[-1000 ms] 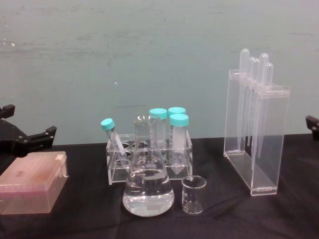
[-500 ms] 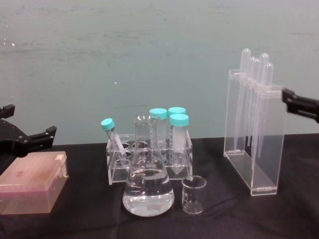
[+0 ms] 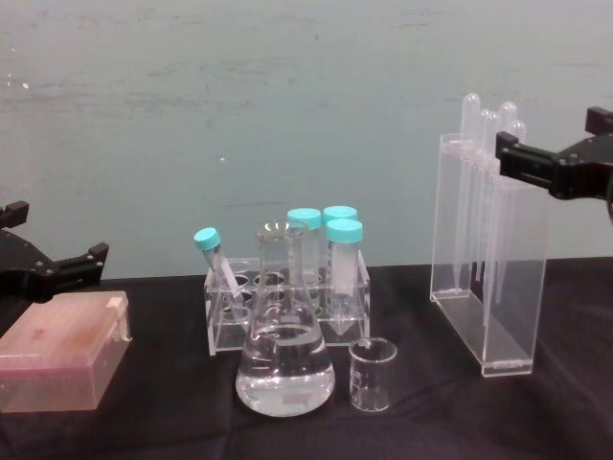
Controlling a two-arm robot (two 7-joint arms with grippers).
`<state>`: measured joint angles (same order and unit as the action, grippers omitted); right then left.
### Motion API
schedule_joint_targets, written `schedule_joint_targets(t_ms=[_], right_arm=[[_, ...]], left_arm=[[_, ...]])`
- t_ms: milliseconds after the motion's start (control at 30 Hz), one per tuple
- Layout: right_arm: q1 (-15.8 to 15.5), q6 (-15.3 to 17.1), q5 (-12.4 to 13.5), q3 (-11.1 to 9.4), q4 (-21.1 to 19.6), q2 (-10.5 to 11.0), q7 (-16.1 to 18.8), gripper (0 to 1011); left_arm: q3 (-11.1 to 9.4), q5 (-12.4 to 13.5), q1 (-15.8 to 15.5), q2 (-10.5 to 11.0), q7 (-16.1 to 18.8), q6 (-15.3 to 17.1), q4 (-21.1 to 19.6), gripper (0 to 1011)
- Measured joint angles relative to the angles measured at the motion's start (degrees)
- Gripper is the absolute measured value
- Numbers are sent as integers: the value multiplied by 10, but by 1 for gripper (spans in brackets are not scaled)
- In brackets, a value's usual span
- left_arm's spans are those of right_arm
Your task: Place the experimental apparatus aside using one hand.
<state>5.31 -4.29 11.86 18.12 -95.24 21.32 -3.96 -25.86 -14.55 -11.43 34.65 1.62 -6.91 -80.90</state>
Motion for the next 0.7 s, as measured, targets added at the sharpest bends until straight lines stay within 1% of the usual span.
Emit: schedule_joint_targets(t_ms=[233,433,467,567,700], right_arm=[[4,18,-10,-4,4,-28,-13,1000],[12,37,-21,-10,15,-58,-28,1000],[12,37,-21,-10,15,-58,-28,1000],[13,45,-26,-12,18,-68,-30,1000],[15,51,-31,-14,22,-77,-29,1000]], left_arm=[[0,0,0,0,0,0,0,1000],[0,0,0,0,0,0,0,1000],[0,0,0,0,0,0,0,1000],[0,0,0,0,0,0,0,1000],[0,0,0,0,0,0,0,1000]])
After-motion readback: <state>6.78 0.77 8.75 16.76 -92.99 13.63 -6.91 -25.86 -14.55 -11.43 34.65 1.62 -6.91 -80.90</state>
